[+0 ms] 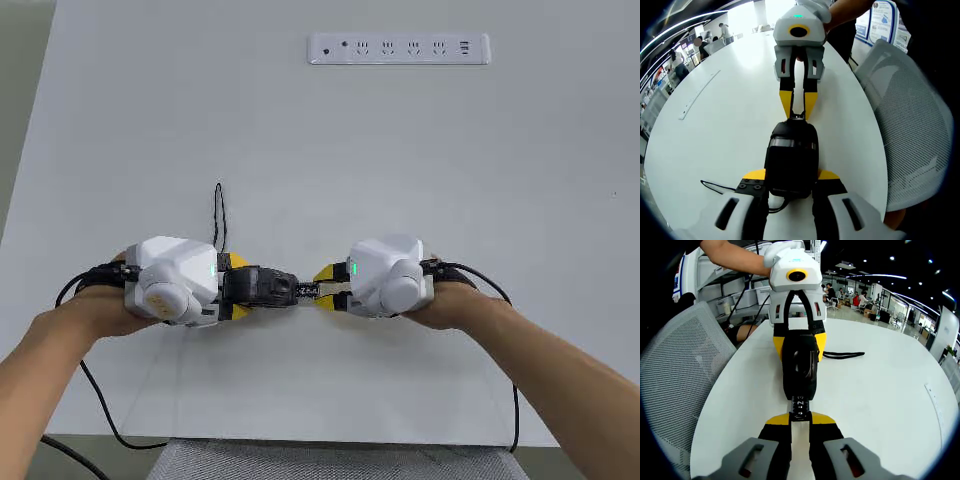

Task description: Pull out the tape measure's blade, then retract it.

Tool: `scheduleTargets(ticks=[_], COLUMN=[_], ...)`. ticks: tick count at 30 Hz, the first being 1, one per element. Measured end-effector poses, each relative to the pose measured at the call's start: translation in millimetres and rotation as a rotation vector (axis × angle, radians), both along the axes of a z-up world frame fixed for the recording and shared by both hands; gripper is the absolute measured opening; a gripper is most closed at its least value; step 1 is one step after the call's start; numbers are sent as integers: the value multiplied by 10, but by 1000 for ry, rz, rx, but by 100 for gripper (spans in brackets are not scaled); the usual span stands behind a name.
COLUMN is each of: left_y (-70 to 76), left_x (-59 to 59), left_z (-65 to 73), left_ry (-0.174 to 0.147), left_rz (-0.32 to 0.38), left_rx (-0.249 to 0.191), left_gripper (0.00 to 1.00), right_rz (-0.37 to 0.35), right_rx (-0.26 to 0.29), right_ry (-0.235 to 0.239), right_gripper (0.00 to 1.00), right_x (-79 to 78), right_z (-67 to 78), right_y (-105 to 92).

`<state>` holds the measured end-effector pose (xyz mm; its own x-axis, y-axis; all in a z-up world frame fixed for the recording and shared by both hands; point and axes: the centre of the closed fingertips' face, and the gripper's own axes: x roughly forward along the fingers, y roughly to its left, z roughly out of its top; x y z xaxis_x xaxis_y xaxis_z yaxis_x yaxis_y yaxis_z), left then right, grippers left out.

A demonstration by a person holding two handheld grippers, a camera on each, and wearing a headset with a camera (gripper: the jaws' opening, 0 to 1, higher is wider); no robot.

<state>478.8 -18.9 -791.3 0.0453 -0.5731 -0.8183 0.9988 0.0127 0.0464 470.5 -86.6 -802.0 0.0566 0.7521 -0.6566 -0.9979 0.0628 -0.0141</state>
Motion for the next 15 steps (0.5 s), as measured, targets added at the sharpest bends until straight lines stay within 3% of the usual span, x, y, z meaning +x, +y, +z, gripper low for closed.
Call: scheduleTargets(ticks=[15], left_y=[-5], left_x=[-2], left_z=[-1], left_ry=[-2], left_rz=[2], left_rx=[1], left_gripper=[29], right_rz=[1], right_rx=[-8], right_ry=[1], right_gripper=[10], right_x=[-8], right_z=[-4], right_y=[-51])
